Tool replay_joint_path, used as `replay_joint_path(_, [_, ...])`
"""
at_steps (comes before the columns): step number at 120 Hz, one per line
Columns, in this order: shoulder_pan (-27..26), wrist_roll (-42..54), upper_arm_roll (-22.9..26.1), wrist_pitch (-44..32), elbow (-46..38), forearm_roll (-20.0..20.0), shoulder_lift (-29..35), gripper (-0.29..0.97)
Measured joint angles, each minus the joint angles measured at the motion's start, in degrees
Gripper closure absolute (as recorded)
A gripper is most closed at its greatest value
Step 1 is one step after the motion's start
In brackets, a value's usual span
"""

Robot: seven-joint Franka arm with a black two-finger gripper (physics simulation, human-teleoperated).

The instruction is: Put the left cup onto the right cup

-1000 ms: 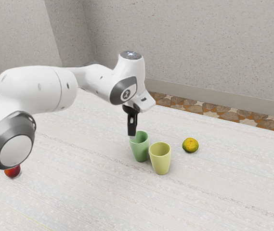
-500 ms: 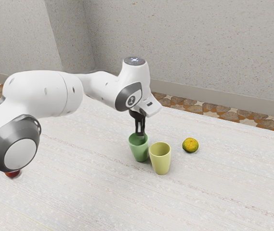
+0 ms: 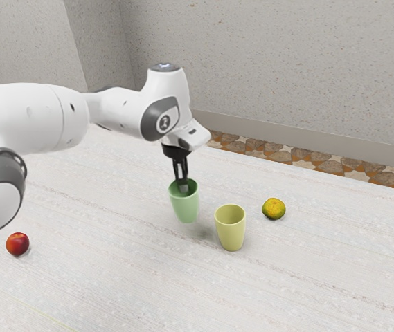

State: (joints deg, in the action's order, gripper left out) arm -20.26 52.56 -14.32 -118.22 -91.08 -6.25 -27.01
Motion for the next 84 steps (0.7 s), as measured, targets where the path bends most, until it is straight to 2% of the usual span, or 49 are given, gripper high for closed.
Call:
replay_joint_path(22, [-1.5, -0.8, 0.0, 1.8, 1.0, 2.5, 3.0, 0.78])
replay_joint_path(61, [-7.3, -2.0, -1.0, 3.5, 6.3, 6.2, 2.5, 0.78])
replay_joint_path(84, [-9.4, -2.7, -1.2, 3.7, 7.4, 5.8, 2.0, 0.79])
